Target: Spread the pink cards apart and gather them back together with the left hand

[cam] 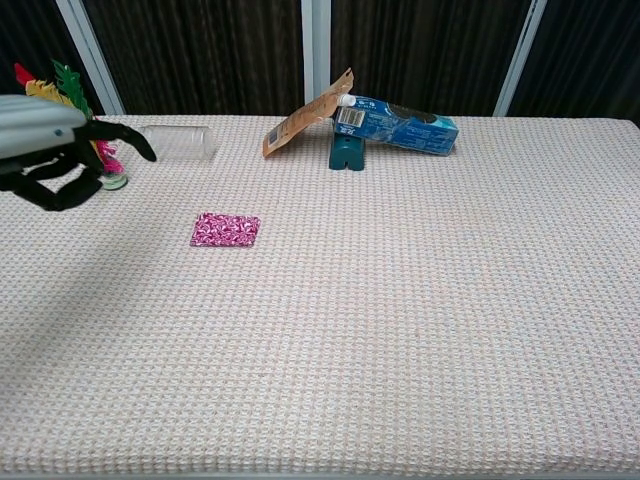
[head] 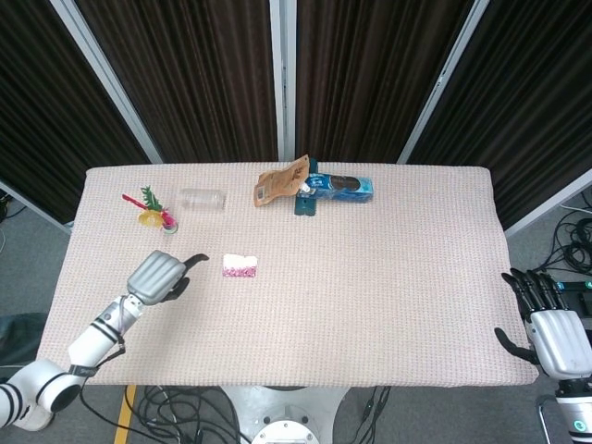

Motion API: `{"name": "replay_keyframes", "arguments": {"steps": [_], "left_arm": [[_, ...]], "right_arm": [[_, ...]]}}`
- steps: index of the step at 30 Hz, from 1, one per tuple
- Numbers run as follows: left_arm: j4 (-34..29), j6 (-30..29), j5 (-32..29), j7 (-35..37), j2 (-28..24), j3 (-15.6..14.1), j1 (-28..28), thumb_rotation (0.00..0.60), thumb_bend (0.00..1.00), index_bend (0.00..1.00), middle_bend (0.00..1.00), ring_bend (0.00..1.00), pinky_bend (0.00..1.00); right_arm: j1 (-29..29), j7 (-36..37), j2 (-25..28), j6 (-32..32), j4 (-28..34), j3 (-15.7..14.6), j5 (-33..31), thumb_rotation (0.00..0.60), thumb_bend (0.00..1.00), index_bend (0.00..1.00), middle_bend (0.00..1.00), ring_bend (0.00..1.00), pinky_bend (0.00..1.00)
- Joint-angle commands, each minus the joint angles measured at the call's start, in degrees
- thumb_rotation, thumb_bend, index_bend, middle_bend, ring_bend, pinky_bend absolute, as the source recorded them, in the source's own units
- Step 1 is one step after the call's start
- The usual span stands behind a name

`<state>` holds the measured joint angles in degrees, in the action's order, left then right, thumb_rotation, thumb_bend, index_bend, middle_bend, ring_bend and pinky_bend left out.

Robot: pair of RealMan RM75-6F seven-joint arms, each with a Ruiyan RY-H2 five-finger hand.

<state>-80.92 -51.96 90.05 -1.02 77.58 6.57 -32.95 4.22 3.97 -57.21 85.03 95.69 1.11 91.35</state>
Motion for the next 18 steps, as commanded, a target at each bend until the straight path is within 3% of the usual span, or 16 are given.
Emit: {"name": "replay_keyframes", "arguments": {"steps": [1,8,18], "left_arm": [[4.0,6.0,-3.5,-1.3,4.9,0.4,-4.6,0.6,0.62,0.26,0.87,0.88,1.0],[8.1,12.3,-8.5,-3.4,10.1,1.0,-9.1,0.6,0.64,0.24,0.88,0.89,1.0],[13.7,20.9,-20.2,-10.0,14.5,1.4,-14.1,0.6,0.64,0.23,0.88,0.9,1.0]], "right_arm": [[0.1,-0.3,0.1,-0.2,0.0,0.1,-0.3,0.566,0.19,0.09,0.07,0.0,0.0],[0.6,-0.5,0.0,-1.3,0.1,0.1,-0.4,0.562,0.19,0.09,0.07,0.0,0.0],[0.7,0.0,0.1,-1.6,-0.4,0.1,-0.9,0.565,0.19,0.1,0.07,0.0,0.0]]}}
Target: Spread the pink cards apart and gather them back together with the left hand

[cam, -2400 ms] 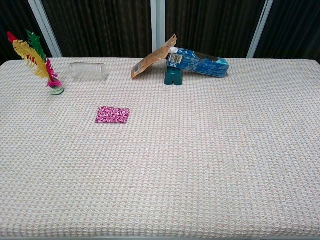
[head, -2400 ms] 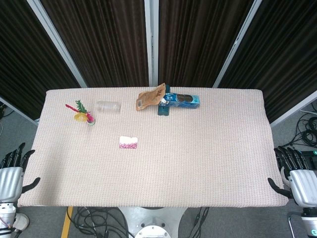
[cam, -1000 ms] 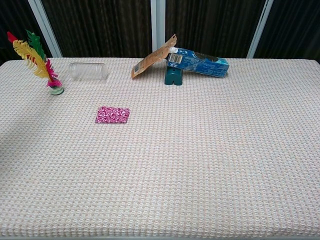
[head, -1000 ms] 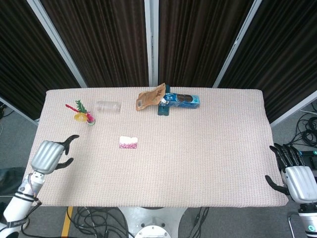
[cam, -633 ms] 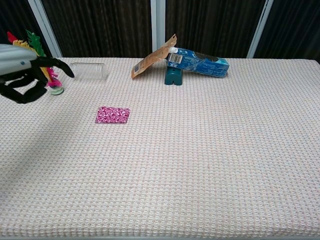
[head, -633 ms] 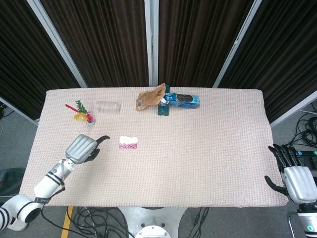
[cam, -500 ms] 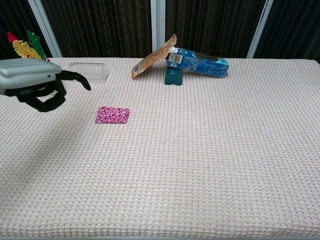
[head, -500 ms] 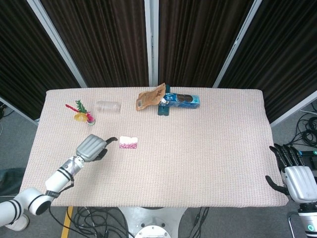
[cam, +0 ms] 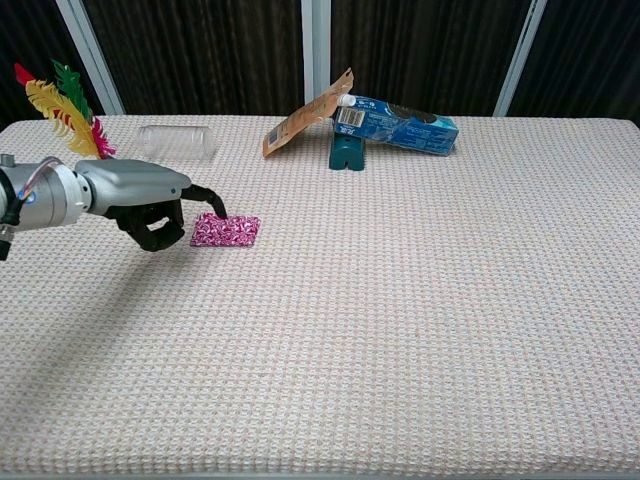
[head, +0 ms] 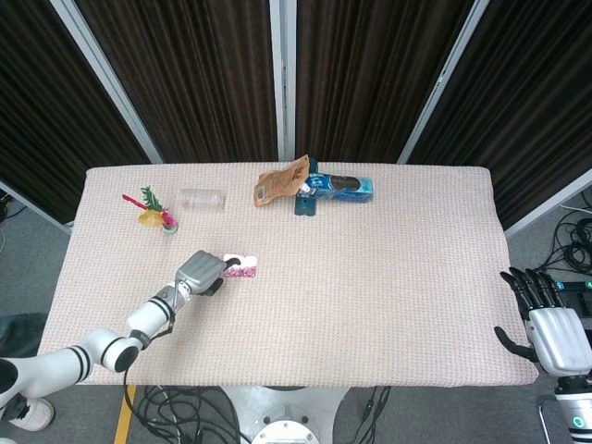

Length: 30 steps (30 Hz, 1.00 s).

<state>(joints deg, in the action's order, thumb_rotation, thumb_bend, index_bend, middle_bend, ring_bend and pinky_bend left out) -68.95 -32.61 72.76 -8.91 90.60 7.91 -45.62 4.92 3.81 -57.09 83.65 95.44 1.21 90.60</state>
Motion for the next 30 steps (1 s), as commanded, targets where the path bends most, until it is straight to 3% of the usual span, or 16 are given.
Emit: {"name": "replay_keyframes", "arguments": {"steps": [1,16,30], "left_arm": [[2.1,1.4,-3.5,-2.4,1.8,0.1,-1.6,0.6,0.64,0.23,0.88,0.9,1.0],[5.1,2.9,-10.7,-6.3,3.8,-1.6,-4.4,0.6,0.64,0.23,0.89,0.9,1.0],[-6.4,1.2,-19.7,-16.5,-2.6,-7.1,-7.4,0.6,0.64,0.25,0.89,0.9,1.0]], "right_arm": [[0.0,0.2,0.0,-0.2,-0.2,0.0,-0.2,0.564,0.18,0.1,0.07,0.0,0.0],[-0.2,1.0,0.1,-0.4,-0.7,-0.1,-1.0,0.57,0.19,0.09,0.07,0.0,0.0],[-0.2,1.2,0.0,-0.4,-0.7,-0.3,-0.7,0.565,0.18,0.1,0.07,0.0,0.0]]}}
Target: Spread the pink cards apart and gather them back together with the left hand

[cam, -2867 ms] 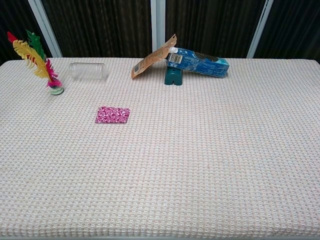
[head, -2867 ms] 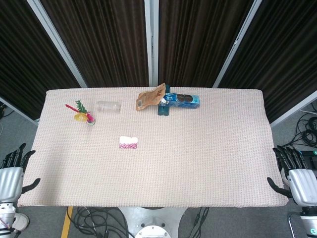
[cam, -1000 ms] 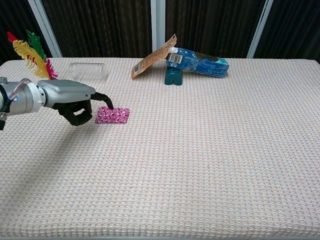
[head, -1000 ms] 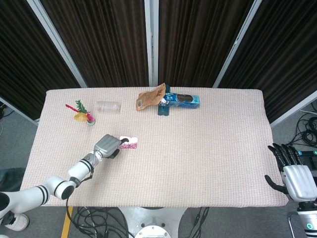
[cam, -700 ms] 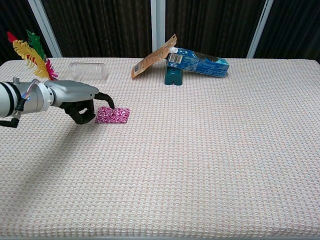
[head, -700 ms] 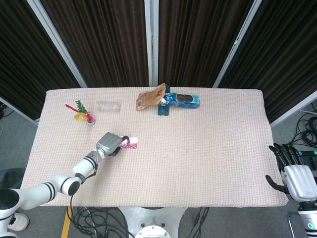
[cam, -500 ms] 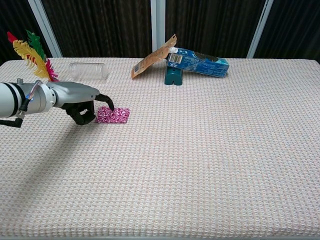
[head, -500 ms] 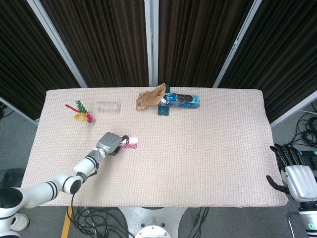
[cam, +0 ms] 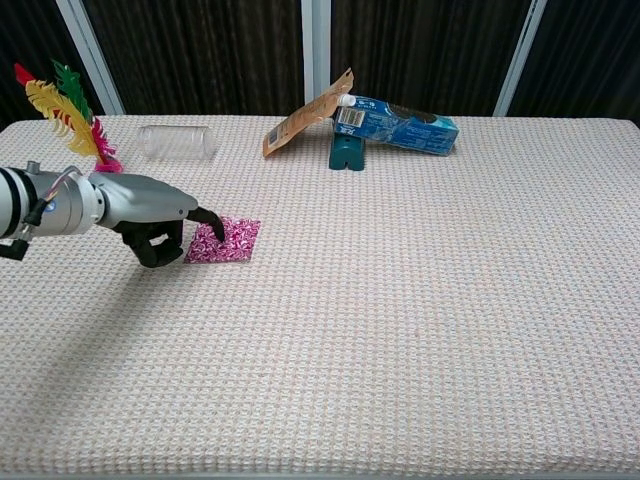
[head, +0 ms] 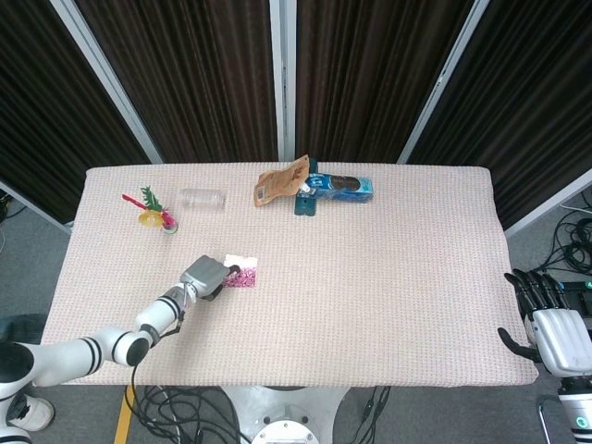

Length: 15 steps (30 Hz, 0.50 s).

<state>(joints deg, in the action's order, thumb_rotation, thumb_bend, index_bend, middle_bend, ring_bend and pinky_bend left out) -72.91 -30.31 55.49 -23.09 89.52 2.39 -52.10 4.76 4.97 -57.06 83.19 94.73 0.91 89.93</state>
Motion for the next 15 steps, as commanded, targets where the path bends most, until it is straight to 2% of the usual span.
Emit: {"name": "replay_keyframes", "arguments": {"steps": [1,6,15], "left_arm": [[-3.2,-1.3,-3.2,-2.8,-1.8,-2.0,-1.1,0.6,0.64,0.25,0.89,0.9,1.0],[-7.5,-3.1,-7.1,-6.1,-3.5,-4.3,-2.5,0.6,0.64,0.25,0.89,0.9,1.0],[-14.9,-7.2,-9.6,-9.8,-6.0,-7.0,-4.1,0.6,0.64,0.25,0.89,0.9,1.0]], "right_arm": [[-0.1,0.0,0.0,0.1,0.1,0.0,0.0,0.567,0.18,0.1,0.07,0.0,0.0],[-0.3,0.0,0.3,0.6,0.3,-0.1,0.3,0.566,0.18,0.09,0.07,0.0,0.0],[-0.7,-0.2,0.6,1.4,0.7,-0.2,0.7,0.568,0.18,0.09,0.07,0.0,0.0]]}}
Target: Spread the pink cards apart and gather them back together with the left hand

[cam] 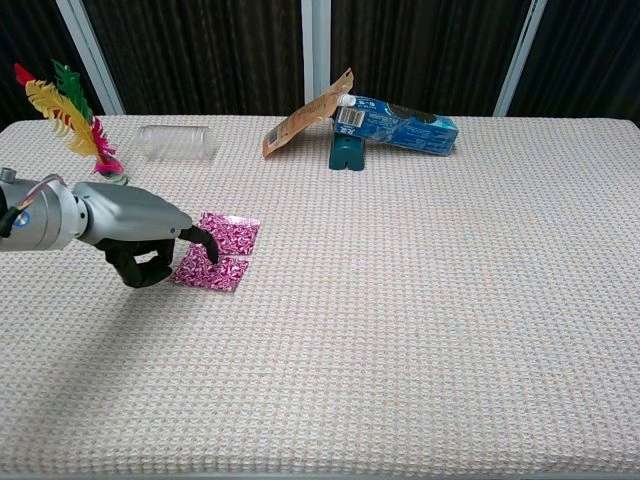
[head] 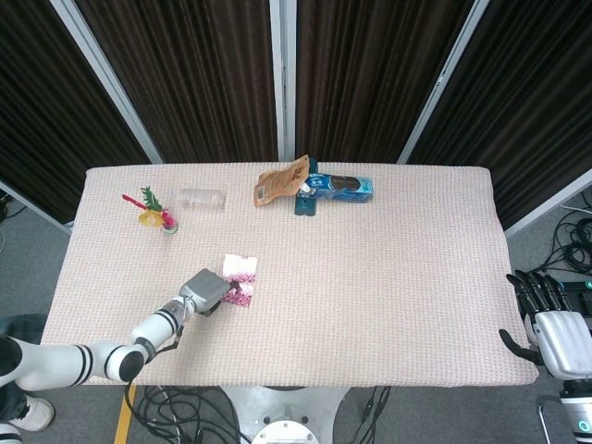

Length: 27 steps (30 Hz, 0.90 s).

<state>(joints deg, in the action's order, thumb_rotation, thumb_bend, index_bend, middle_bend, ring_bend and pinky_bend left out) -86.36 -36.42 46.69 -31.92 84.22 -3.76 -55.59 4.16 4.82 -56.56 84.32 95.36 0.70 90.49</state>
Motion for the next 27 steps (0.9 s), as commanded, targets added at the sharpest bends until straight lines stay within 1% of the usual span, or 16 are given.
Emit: {"name": "replay_keyframes", "arguments": {"steps": [1,4,7,10,12,15,19,27], "left_arm": [[-1.9,-1.5,-0.9,-1.3,-0.9,-1.0,-0.7,0.6,0.64,0.25,0.89,0.9,1.0],[-3.1,-2.4,-1.7,-1.9,-1.4,-1.6,-1.1,0.6,0.64,0.25,0.89,0.9,1.0],[-3.5,-5.0,-1.4,-1.3,-1.5,-1.0,-0.6,0.6,0.64,0.25,0.89,0.9,1.0],[-1.4,-9.5,1.5,0.5,0.4,0.2,1.3,0.6,0.63,0.25,0.88,0.9,1.0],[1.1,-10.8,3.6,1.9,2.0,0.7,2.3,0.6,0.62,0.25,0.88,0.9,1.0],[4.6,-10.2,5.3,3.4,4.1,1.2,2.6,0.6,0.62,0.25,0.88,0.9,1.0],[7.6,-8.0,5.9,4.3,6.3,2.0,2.1,0.6,0.62,0.25,0.88,0.9,1.0],[12.0,-4.8,3.8,3.9,10.0,3.9,0.6,0.6,0.62,0.25,0.88,0.9,1.0]], "right_arm": [[-0.2,-0.1,0.1,0.4,0.1,0.0,0.2,0.569,0.18,0.09,0.07,0.0,0.0],[-0.3,-0.1,0.2,0.7,0.2,0.0,0.2,0.57,0.18,0.1,0.07,0.0,0.0],[-0.4,-0.1,0.3,0.7,0.2,0.1,0.1,0.581,0.18,0.09,0.07,0.0,0.0],[-0.3,-0.1,0.2,0.5,0.2,0.0,0.1,0.574,0.18,0.09,0.07,0.0,0.0],[-0.2,-0.2,0.0,0.3,0.1,0.0,0.1,0.57,0.18,0.09,0.07,0.0,0.0],[-0.1,-0.3,-0.1,0.0,0.1,0.0,0.0,0.571,0.18,0.09,0.07,0.0,0.0],[0.1,-0.5,-0.1,-0.6,0.1,0.1,-0.4,0.569,0.19,0.09,0.07,0.0,0.0],[0.2,-0.4,-0.1,-1.1,-0.1,0.2,-1.1,0.57,0.18,0.1,0.07,0.0,0.0]]}}
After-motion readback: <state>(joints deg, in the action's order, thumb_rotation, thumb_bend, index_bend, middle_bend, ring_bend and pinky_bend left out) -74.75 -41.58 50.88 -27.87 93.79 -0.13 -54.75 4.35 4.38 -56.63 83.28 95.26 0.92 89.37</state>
